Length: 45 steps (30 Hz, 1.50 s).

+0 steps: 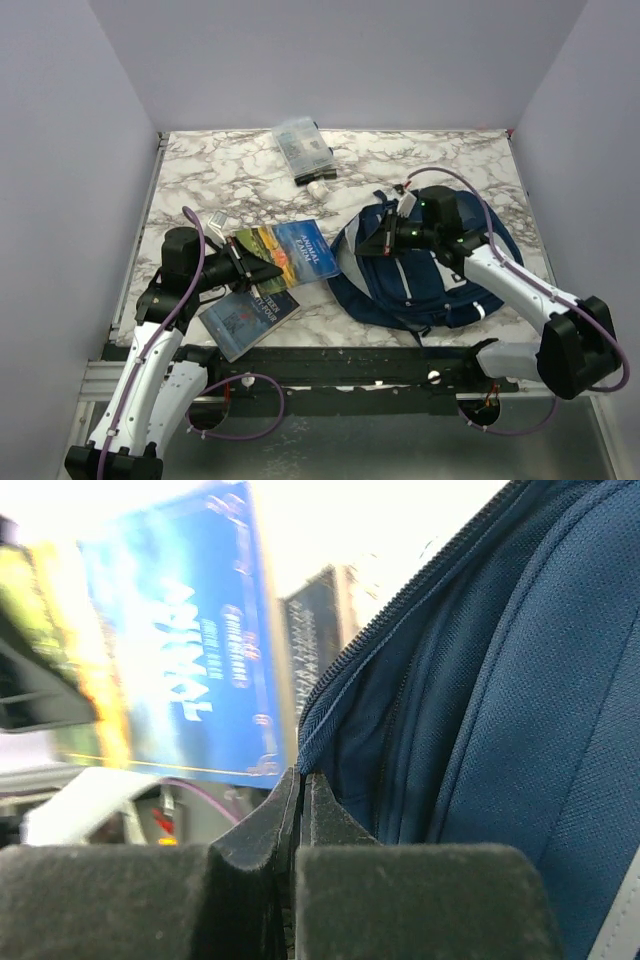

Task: Pack the student bag
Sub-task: Place the book in the student bag.

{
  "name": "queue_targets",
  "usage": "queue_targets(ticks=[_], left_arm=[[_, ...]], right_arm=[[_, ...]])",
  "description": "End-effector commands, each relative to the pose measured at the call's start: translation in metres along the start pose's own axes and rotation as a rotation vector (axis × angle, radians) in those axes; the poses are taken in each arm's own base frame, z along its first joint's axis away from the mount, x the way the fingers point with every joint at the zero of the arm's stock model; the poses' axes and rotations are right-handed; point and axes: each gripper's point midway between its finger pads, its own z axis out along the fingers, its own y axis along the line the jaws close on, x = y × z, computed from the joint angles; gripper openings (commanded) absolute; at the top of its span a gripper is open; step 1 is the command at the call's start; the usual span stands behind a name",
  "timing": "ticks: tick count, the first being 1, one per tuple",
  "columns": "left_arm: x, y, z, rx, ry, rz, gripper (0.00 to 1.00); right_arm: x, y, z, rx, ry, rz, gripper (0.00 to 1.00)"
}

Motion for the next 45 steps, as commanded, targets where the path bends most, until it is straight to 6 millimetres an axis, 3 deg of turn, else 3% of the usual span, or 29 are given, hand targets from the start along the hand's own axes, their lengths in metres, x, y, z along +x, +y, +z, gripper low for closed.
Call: queue_targets(ticks=[1, 7, 13, 20, 30, 34, 39, 45], left_arm=[[-0.004, -0.007, -0.002, 0.025, -0.033, 0.031, 0.00], [0.006, 0.000, 0.012, 0.024, 0.012, -0.004, 0.00], [0.023, -0.029, 0.047, 0.112, 0.072, 0.020, 0.00], [0.027, -0.052, 0.100, 0.100, 0.121, 0.033, 0.00], [0.042, -0.109, 0.162, 0.225, 0.191, -0.016, 0.00], [0.056, -0.109, 0.204, 0.189, 0.244, -0.081, 0.00], [0.064, -0.090, 0.268, 0.176, 0.218, -0.256, 0.00], [0.070, -0.096, 0.330, 0.171, 0.152, -0.276, 0.00]], right_arm=[[-0.024, 0.061, -0.034, -0.262, -0.034, 0.105, 0.00], [-0.049, 0.095, -0.071, -0.426, -0.070, 0.126, 0.00], [-0.061, 0.107, -0.100, -0.514, -0.091, 0.141, 0.00], [-0.063, 0.106, -0.115, -0.527, -0.100, 0.151, 0.00], [-0.061, 0.106, -0.118, -0.504, -0.102, 0.130, 0.00], [-0.061, 0.110, -0.121, -0.514, -0.110, 0.121, 0.00], [-0.065, 0.102, -0.115, -0.506, -0.111, 0.143, 0.00], [-0.067, 0.090, -0.108, -0.460, -0.141, 0.157, 0.00]])
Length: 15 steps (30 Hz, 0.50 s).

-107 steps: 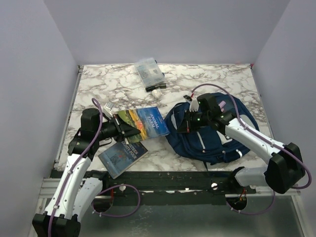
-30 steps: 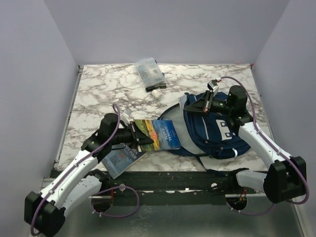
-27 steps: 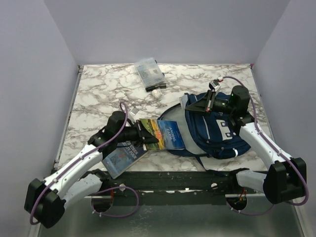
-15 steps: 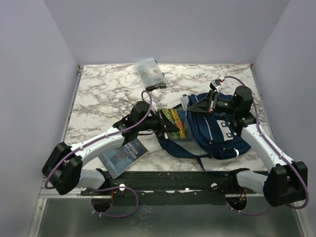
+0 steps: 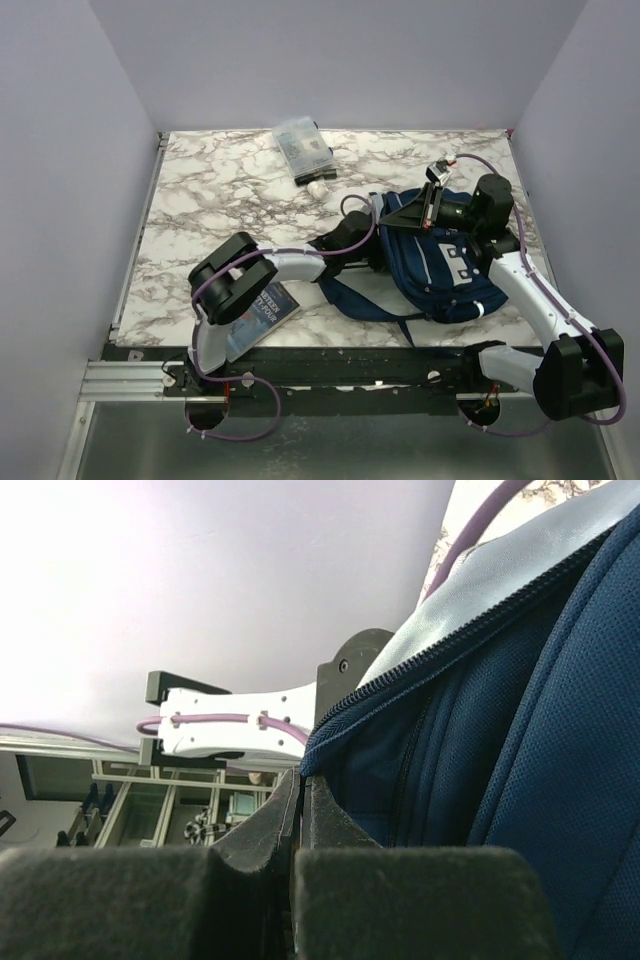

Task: Pack the student bag
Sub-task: Place the book in the student bag.

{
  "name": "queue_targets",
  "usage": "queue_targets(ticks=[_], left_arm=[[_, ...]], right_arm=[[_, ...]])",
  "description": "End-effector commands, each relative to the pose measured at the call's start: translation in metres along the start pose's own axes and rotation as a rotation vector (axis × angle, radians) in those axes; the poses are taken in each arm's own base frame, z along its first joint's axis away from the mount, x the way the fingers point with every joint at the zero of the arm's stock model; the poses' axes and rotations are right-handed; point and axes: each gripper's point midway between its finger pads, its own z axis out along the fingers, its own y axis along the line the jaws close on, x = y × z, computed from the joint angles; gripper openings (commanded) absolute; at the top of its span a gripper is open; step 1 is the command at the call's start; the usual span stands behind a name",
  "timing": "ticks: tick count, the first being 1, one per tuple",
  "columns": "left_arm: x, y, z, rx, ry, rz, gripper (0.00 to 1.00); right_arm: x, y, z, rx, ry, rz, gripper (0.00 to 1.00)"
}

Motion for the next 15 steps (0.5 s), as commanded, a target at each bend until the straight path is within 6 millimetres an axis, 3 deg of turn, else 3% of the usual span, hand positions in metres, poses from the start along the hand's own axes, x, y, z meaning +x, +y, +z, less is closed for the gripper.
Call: queue_targets(ticks=[1, 2, 5, 7, 11, 12, 13, 15], left_arm=[[-0.005, -0.074, 0.032, 0.196, -0.038, -0.022, 0.00], [0.000, -0.070, 0.037, 0.171, -0.009, -0.024, 0.06], [0.008, -0.041, 0.037, 0.028, 0.020, 0.009, 0.42], [0.010, -0.028, 0.029, -0.035, 0.041, 0.048, 0.50], [0.012, -0.010, 0.004, -0.106, 0.071, 0.090, 0.57], [0.011, -0.008, -0.002, -0.126, 0.078, 0.106, 0.73], [0.010, -0.006, -0.008, -0.151, 0.095, 0.120, 0.95], [0.008, -0.009, -0.022, -0.160, 0.109, 0.141, 0.98]], right_arm=[[-0.001, 0.011, -0.002, -0.024, -0.012, -0.080, 0.00], [0.000, 0.010, -0.003, -0.022, -0.015, -0.078, 0.00], [0.003, 0.002, -0.004, -0.007, -0.020, -0.072, 0.00], [0.004, -0.003, -0.004, 0.010, -0.018, -0.074, 0.00], [0.002, -0.012, -0.004, 0.054, -0.027, -0.089, 0.00], [0.002, -0.013, -0.004, 0.064, -0.031, -0.097, 0.00], [0.002, -0.015, -0.005, 0.076, -0.035, -0.101, 0.00], [0.003, -0.020, -0.006, 0.106, -0.036, -0.108, 0.00]])
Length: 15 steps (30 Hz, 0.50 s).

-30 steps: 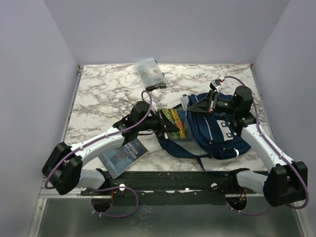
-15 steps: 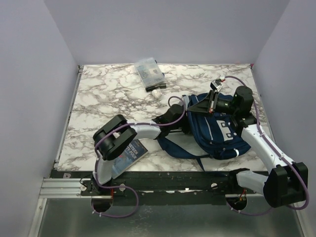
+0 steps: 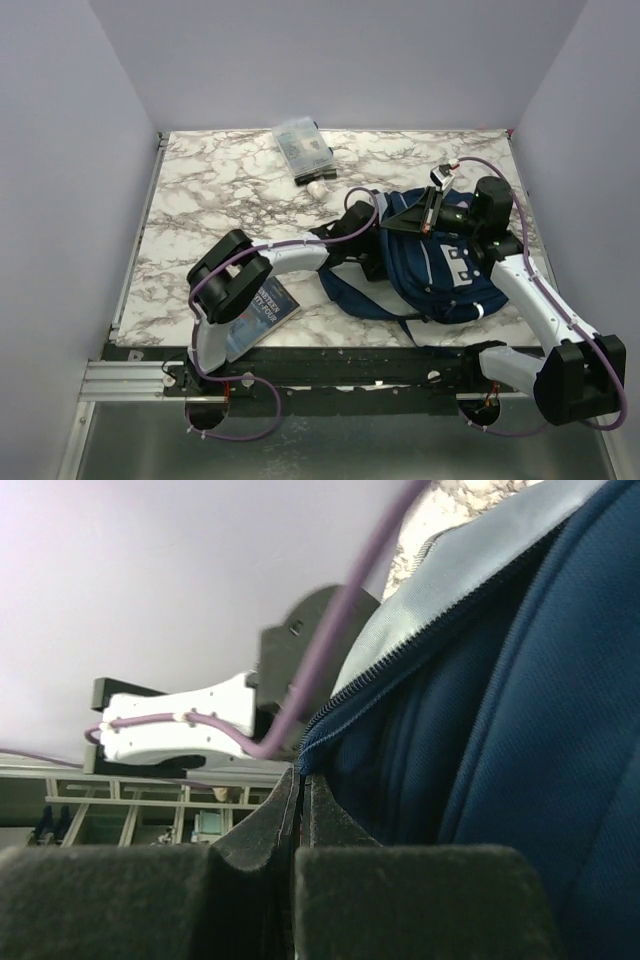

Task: Pack the student bag
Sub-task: Place the book in the student bag.

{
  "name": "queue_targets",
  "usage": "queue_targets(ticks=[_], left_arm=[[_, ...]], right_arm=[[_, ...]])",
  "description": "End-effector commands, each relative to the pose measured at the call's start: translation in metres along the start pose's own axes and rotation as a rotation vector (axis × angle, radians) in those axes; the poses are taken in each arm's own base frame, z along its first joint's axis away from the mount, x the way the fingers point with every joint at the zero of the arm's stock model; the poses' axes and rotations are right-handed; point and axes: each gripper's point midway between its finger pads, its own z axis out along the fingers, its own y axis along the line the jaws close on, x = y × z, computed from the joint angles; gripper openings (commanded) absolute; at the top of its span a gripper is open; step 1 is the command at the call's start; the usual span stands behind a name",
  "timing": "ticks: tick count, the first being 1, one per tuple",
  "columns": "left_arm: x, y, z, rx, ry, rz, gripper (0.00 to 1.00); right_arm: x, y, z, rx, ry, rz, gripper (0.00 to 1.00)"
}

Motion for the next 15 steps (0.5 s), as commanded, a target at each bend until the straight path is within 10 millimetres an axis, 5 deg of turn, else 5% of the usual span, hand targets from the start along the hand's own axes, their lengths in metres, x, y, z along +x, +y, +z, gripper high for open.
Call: queue_targets(ticks=[1, 5, 9, 15], left_arm=[[0.006, -0.016, -0.048, -0.005, 0.052, 0.121, 0.98], [-0.007, -0.019, -0.086, -0.025, 0.024, 0.239, 0.98], [-0.006, -0.002, -0.124, -0.057, 0.034, 0.339, 0.98], [0.003, 0.058, -0.199, -0.104, -0.068, 0.398, 0.98]], right_arm=[[0.007, -0.004, -0.004, 0.053, 0.007, -0.057, 0.00], [0.009, -0.009, -0.006, 0.095, -0.004, -0.063, 0.00], [0.009, -0.019, -0.007, 0.130, 0.000, -0.079, 0.00], [0.002, -0.063, -0.017, 0.370, 0.002, -0.176, 0.00]])
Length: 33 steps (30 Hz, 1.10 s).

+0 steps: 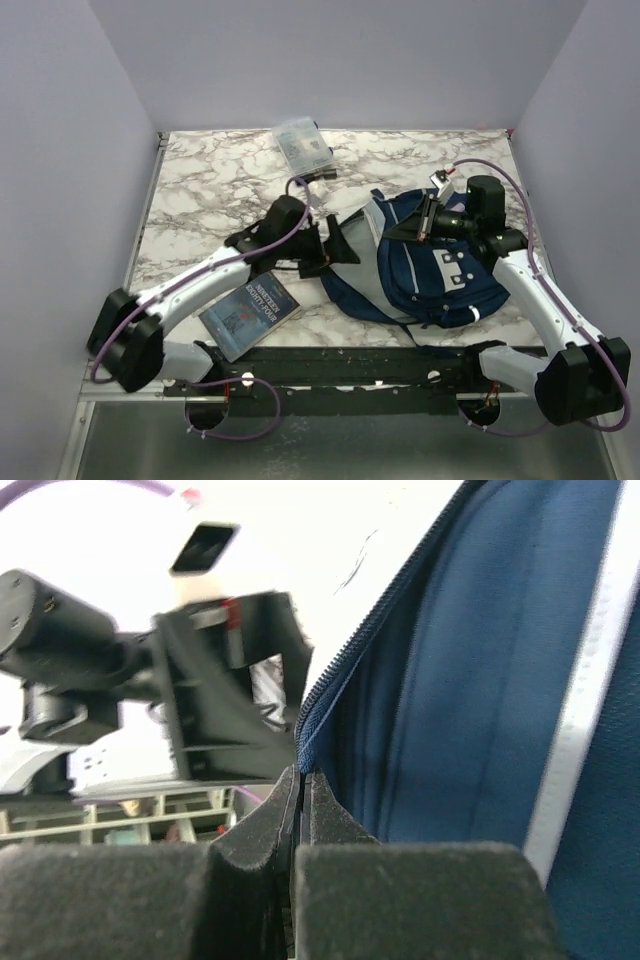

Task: Pack the student bag
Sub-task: Place the book in the student bag, then pick up the book from the center of the board.

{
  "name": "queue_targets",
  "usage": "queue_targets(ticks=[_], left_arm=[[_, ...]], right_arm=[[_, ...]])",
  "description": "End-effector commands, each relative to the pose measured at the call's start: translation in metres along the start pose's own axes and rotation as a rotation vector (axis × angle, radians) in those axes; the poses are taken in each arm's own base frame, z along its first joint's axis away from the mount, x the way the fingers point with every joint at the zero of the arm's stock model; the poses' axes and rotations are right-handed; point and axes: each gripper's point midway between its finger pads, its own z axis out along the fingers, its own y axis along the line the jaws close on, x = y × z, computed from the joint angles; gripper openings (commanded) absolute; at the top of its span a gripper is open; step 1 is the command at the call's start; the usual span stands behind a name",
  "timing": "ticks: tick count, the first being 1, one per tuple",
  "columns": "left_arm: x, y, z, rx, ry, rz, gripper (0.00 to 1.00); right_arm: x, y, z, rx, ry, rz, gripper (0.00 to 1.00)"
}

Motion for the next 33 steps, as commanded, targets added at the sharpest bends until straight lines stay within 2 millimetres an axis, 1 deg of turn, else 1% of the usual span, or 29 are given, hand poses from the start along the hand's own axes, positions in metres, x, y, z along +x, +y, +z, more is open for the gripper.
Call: queue_targets(ticks=[1, 2, 3, 4, 6, 7, 9, 10, 12, 14, 15, 17, 19, 22, 24, 26, 28, 30, 33], left_arm=[[0.024, 0.044, -0.067, -0.038, -0.054, 0.113, 0.98], [0.027, 0.057, -0.079, -0.066, -0.072, 0.103, 0.98], [0.024, 0.066, -0.094, -0.089, -0.123, 0.095, 0.98], [0.025, 0.078, -0.106, -0.126, -0.154, 0.085, 0.98], [0.018, 0.102, -0.133, -0.222, -0.258, 0.048, 0.98], [0.015, 0.116, -0.147, -0.286, -0.317, 0.011, 0.98], [0.008, 0.144, -0.170, -0.400, -0.412, -0.061, 0.98], [0.004, 0.159, -0.181, -0.458, -0.457, -0.108, 0.98], [0.002, 0.180, -0.195, -0.516, -0.501, -0.182, 0.98], [0.001, 0.189, -0.195, -0.503, -0.514, -0.241, 0.98], [0.001, 0.189, -0.193, -0.492, -0.513, -0.253, 0.98], [0.001, 0.195, -0.190, -0.492, -0.520, -0.308, 0.98], [0.005, 0.202, -0.179, -0.460, -0.520, -0.385, 0.98], [0.008, 0.212, -0.162, -0.408, -0.525, -0.486, 0.98], [0.007, 0.224, -0.158, -0.425, -0.553, -0.533, 0.98], [0.004, 0.232, -0.158, -0.449, -0.577, -0.562, 0.98], [0.001, 0.237, -0.157, -0.467, -0.585, -0.552, 0.98], [0.004, 0.243, -0.154, -0.482, -0.573, -0.576, 0.98], [0.009, 0.247, -0.147, -0.464, -0.559, -0.599, 0.98]], right_arm=[[0.000, -0.041, -0.005, 0.219, 0.006, -0.107, 0.00], [0.004, -0.047, -0.004, 0.248, 0.021, -0.120, 0.00], [0.010, -0.057, -0.002, 0.291, 0.042, -0.133, 0.03], [0.019, -0.063, 0.003, 0.326, 0.074, -0.148, 0.07], [0.036, -0.074, 0.015, 0.419, 0.136, -0.195, 0.16], [0.042, -0.076, 0.021, 0.463, 0.149, -0.235, 0.21], [0.045, -0.074, 0.029, 0.522, 0.133, -0.279, 0.34], [0.041, -0.071, 0.030, 0.544, 0.111, -0.291, 0.38], [0.027, -0.068, 0.027, 0.639, 0.046, -0.343, 0.44], [0.015, -0.059, 0.025, 0.704, -0.015, -0.386, 0.49], [0.016, -0.052, 0.029, 0.685, -0.019, -0.392, 0.50], [0.027, -0.031, 0.047, 0.595, -0.020, -0.385, 0.53], [0.054, -0.011, 0.072, 0.454, 0.026, -0.329, 0.56], [0.104, 0.013, 0.111, 0.219, 0.136, -0.162, 0.58], [0.135, 0.022, 0.136, 0.135, 0.210, -0.090, 0.58], [0.157, 0.025, 0.154, 0.115, 0.248, -0.027, 0.59], [0.174, 0.019, 0.168, 0.139, 0.260, 0.051, 0.63], [0.187, 0.001, 0.178, 0.212, 0.274, 0.137, 0.66], [0.202, -0.026, 0.186, 0.306, 0.257, 0.221, 0.67]])
